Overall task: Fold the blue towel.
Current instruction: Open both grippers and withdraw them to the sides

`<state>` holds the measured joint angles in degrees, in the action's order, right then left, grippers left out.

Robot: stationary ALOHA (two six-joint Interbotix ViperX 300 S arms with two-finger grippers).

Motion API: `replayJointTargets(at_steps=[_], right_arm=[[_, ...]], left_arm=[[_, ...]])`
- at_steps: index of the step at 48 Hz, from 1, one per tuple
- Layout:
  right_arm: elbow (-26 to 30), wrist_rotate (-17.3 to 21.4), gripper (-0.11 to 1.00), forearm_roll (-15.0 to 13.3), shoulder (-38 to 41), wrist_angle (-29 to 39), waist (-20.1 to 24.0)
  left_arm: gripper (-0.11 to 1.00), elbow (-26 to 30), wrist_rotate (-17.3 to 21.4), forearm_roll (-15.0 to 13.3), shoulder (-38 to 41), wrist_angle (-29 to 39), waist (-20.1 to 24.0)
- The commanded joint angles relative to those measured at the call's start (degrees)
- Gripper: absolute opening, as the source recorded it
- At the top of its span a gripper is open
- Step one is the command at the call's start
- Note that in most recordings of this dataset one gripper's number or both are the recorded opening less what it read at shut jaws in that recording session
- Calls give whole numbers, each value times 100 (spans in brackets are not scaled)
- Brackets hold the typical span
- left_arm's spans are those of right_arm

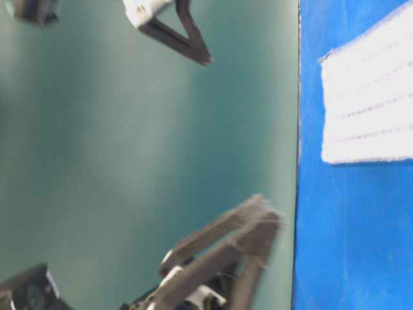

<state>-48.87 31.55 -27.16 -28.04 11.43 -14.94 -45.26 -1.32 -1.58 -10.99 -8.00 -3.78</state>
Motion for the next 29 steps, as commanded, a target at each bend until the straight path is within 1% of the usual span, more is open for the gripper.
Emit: replayJointTargets(at_steps=[1, 7, 14, 19, 29], right_arm=[[-158, 9, 55, -9, -439, -141, 220], [-536, 18, 55, -9, -923, -299, 510], [-967, 62, 55, 26, -1239, -642, 536], [-1081, 70, 55, 18, -1274, -756, 545], [-1063, 70, 55, 18, -1266, -747, 510]], left_arm=[[76, -220, 26, 9, -360, -483, 211], [76, -615, 26, 9, -703, -817, 483], [75, -958, -26, -9, -1037, -1055, 712], [75, -1011, -26, -18, -1072, -1116, 765], [75, -896, -26, -18, -914, -1107, 765]])
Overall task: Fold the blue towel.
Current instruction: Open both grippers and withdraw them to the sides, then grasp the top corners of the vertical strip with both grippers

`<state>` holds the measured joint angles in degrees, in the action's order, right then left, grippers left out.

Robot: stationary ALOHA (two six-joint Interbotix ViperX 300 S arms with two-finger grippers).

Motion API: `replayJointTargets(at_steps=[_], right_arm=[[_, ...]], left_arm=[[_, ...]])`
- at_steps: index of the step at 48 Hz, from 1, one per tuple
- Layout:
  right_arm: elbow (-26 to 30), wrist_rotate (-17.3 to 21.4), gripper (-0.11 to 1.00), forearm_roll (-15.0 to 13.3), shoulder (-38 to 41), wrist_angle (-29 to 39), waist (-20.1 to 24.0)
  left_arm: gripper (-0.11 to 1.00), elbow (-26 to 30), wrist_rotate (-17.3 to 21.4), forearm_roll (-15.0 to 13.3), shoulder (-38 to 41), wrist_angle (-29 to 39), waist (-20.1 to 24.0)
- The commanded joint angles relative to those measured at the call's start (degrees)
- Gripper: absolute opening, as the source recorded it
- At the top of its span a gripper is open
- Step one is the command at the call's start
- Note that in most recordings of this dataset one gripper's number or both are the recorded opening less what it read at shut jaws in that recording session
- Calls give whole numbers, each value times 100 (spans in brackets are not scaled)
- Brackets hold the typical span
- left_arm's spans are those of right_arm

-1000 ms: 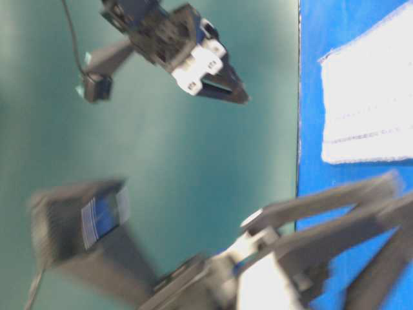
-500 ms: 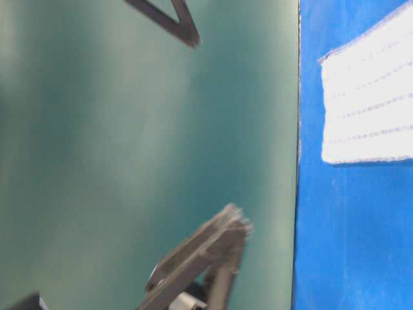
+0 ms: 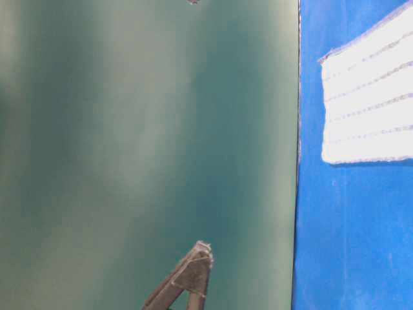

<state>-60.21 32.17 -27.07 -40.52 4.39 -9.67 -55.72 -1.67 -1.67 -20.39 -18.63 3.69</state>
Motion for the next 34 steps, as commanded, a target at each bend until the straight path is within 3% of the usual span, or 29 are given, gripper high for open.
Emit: replayJointTargets(at_steps=[1, 7, 15, 26, 34], right_arm=[[62, 0, 55, 9, -9, -44, -26], [79, 0, 55, 9, 35, -70, -193], [158, 0, 57, -9, 431, -167, -853], [492, -62, 67, -79, 1617, -475, -1749], [756, -88, 67, -167, 2584, -861, -2232]], left_arm=[[75, 167, 9, -9, 44, -53, 18], [76, 290, 9, -9, 211, -53, 105], [78, 668, 9, 0, 773, -62, 501], [90, 1266, 9, -9, 1731, -62, 1204], [93, 1740, 0, -9, 2452, -62, 1644]])
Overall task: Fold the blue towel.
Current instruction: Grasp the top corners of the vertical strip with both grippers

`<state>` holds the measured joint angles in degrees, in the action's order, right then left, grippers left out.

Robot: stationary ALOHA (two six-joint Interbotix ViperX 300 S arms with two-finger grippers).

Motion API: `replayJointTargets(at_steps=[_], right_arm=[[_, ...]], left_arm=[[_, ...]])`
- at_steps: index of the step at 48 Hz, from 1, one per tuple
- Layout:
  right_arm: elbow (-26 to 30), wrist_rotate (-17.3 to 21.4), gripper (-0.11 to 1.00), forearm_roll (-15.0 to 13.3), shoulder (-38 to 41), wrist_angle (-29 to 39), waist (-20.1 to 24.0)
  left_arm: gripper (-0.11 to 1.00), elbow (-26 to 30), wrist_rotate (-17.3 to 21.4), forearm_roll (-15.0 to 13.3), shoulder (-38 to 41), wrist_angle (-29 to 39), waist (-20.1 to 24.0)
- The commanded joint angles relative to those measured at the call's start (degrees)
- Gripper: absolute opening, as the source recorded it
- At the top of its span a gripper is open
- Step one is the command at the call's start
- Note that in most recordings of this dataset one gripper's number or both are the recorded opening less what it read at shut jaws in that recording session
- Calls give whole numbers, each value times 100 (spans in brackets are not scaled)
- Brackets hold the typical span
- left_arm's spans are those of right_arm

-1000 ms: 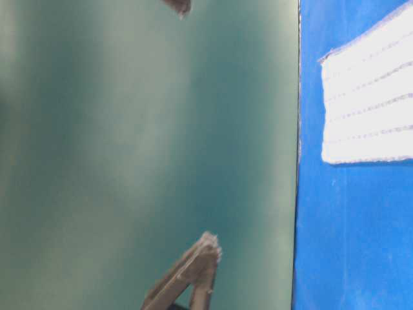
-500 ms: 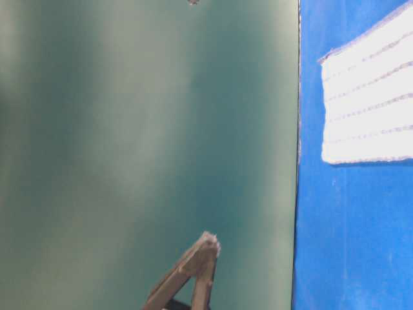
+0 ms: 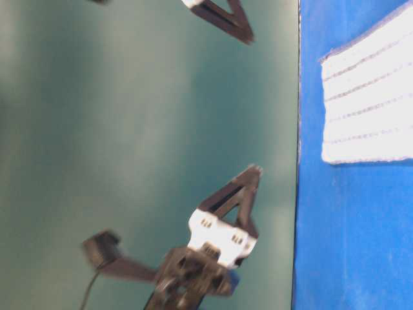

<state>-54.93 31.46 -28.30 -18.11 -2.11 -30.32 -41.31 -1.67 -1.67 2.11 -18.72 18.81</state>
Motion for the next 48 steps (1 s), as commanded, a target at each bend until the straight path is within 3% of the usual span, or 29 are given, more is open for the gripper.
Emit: replayJointTargets(at_steps=[1, 8, 20, 39, 43, 48], right_arm=[[255, -26, 67, -44, 457, -255, -211], [510, -105, 67, -62, 1248, -501, -527], [835, -255, 67, -62, 2048, -694, -686], [976, -272, 67, -62, 2689, -800, -756], [976, -272, 65, -26, 2777, -844, -756], [958, -272, 53, -26, 2839, -896, -756]], left_arm=[[93, 352, 0, -9, 290, -53, 176], [93, 694, 0, -9, 896, -53, 457], [93, 1239, -9, -9, 1819, -53, 721], [91, 1564, -18, -26, 2355, -53, 817], [83, 1582, -9, -18, 2373, -53, 782], [57, 1591, -9, -26, 2461, -53, 712]])
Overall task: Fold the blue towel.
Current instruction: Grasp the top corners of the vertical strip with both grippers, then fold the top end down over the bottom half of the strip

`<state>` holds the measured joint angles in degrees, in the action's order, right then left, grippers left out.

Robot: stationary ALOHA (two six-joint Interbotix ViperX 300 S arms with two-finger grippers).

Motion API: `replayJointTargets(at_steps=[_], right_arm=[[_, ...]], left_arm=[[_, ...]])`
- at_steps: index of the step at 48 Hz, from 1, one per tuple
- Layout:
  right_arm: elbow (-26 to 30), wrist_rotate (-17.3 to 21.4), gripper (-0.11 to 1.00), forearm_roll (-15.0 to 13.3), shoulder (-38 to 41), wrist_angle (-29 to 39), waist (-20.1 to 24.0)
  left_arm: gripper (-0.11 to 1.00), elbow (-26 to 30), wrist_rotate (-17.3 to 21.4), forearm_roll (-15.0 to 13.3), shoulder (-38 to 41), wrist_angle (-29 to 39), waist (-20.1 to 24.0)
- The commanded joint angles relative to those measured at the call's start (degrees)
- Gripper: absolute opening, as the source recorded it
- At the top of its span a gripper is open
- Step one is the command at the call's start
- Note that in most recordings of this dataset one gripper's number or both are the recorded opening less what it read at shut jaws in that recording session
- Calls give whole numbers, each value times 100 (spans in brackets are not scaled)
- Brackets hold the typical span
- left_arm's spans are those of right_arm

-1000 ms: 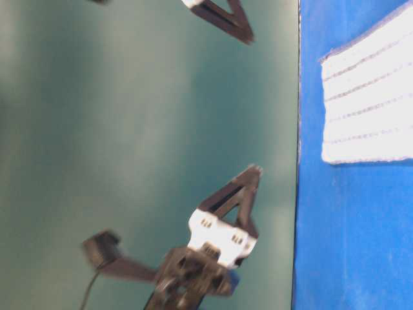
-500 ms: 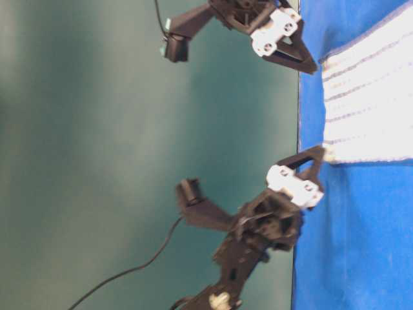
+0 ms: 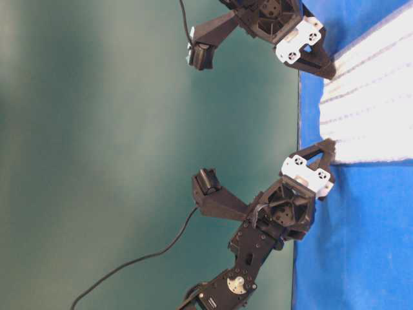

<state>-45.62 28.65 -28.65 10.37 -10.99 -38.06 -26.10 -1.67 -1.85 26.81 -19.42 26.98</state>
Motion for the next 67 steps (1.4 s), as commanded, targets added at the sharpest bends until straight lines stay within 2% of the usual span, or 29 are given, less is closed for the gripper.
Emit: replayJointTargets(at_steps=[1, 4, 8, 11, 19, 32, 49, 67], right_arm=[[18, 9, 48, 9, -9, -18, 18], [0, 18, 30, 9, -9, -44, 35], [-9, 35, 8, 9, -18, -44, 62], [-18, 70, 7, 18, -18, -44, 79], [-26, 97, 7, 26, -35, -44, 79], [-26, 97, 7, 202, -272, 0, 44], [35, 88, 7, 299, -580, 53, -360], [62, 62, 7, 299, -738, 53, -431]], left_arm=[[51, 79, -9, 0, 9, 18, -123], [31, 88, -9, -9, 97, 18, -158], [11, 62, 0, 0, 158, 18, -167], [2, 53, 0, -9, 167, 26, -167], [3, 88, 53, 0, 158, 35, -158], [3, 316, 123, 18, -88, 255, -9], [3, 835, 141, 35, -176, 712, 422], [3, 809, 141, 35, -299, 747, 352]])
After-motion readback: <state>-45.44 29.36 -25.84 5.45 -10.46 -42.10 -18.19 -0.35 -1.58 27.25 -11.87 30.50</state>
